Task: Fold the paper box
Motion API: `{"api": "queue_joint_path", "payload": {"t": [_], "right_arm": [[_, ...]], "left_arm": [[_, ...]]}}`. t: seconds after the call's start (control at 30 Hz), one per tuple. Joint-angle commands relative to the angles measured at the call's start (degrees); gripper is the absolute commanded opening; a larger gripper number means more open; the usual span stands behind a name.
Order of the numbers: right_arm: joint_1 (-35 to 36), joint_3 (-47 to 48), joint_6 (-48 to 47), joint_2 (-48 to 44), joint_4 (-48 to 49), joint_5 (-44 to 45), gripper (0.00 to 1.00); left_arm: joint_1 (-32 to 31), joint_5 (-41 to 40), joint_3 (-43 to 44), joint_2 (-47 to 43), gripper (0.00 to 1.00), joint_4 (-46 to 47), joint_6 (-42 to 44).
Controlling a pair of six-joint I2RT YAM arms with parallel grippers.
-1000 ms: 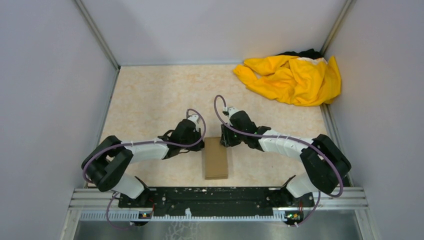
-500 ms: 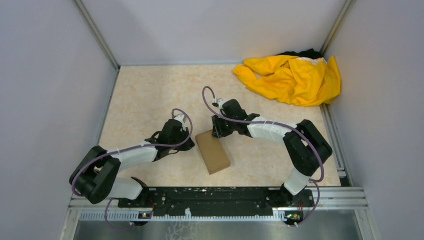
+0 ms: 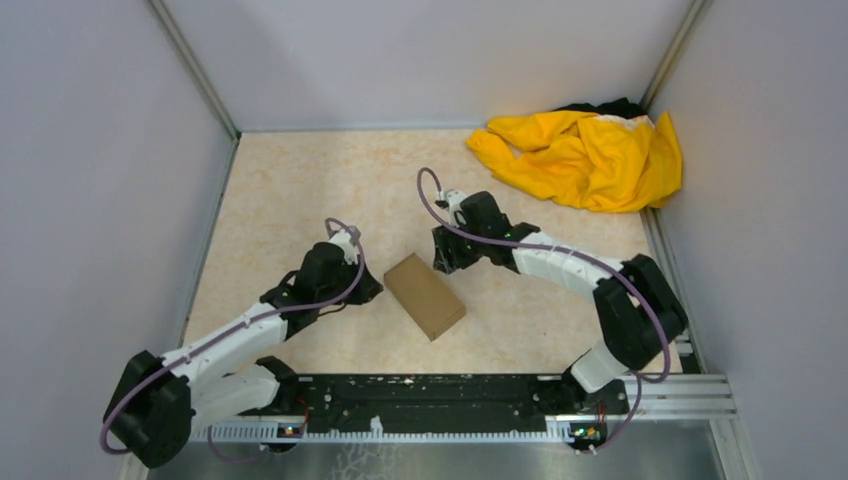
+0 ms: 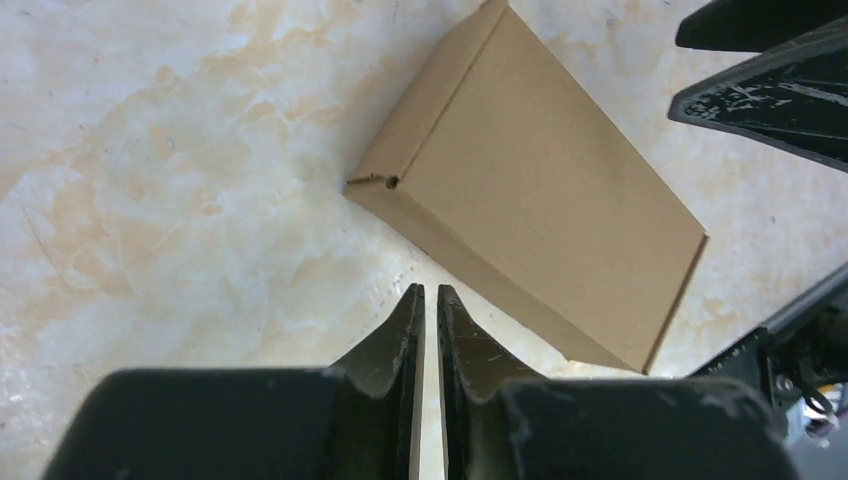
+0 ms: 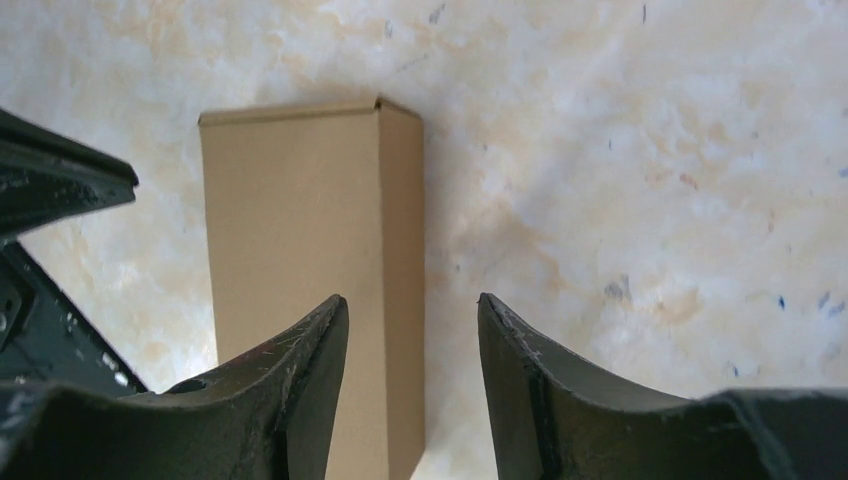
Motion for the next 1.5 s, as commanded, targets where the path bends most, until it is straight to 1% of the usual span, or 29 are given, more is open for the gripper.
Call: {"api": "queue_joint_path", "payload": {"t": [0.0,0.07,0.13,0.2,0.27,0.4,0.53,0.67,0.8,0.93,1.13,1.23,1.33,1.47], "right_arm": [[-0.2,-5.9,0.6,-8.9,-0.9,-0.8,0.49],[-0.2,-9.7,2.0,-11.5,0.4,-2.1,0.47],[-0.2,-12.6,2.8,-13.7,1.4,-2.9,0.45],[-0.2,-14.8,3.3,-15.2,2.3,-3.3,0.43],[0.0,-16.5,3.3,-16.0,2.1,-3.5,0.42],[0.7,-19.1,4.2,-17.6,2.8,-3.4,0.41],[1.3,-21.0,5.4,-18.6,4.3,-3.2,0.41],[1.6,-21.9,6.6,-18.9,5.7,-3.0,0.4],[1.8,-22.1,7.3,-19.1,6.3,-2.3,0.4],[1.9,-21.9,8.6,-19.2,7.1,-2.1,0.4],[1.9,-21.5,9.4,-18.1,7.6,-2.1,0.4],[2.1,-21.8,9.9,-17.5,8.2,-2.1,0.4],[2.3,-22.3,10.7,-17.2,8.5,-2.1,0.38],[3.0,-22.9,11.5,-17.3,8.6,-2.0,0.37]], "left_arm": [[-0.5,5.3,-2.5,-4.4,0.12,-4.6,-2.1],[-2.6,5.4,-3.3,-4.5,0.1,-3.9,-3.8],[-5.2,4.3,-4.1,-2.6,0.1,-2.2,-5.1],[-6.6,4.2,-4.6,0.4,0.09,1.3,-5.9],[-6.7,4.1,-4.4,5.5,0.09,5.4,-5.7],[-6.7,2.6,-0.6,15.0,0.09,9.7,-3.6],[-6.5,1.7,4.7,21.7,0.09,11.7,-1.8],[-6.3,2.0,9.0,26.6,0.08,12.5,-0.6],[-6.2,3.1,11.4,30.0,0.08,13.3,-0.2],[-6.3,5.0,10.9,29.6,0.06,13.0,-0.9],[-6.3,5.2,5.6,21.0,0.07,9.3,-1.6],[-6.2,7.2,3.4,17.9,0.07,8.2,-2.2],[-6.5,9.8,1.8,16.9,0.06,8.6,-3.2],[-7.6,12.2,-0.1,17.6,0.04,11.3,-5.1]]}}
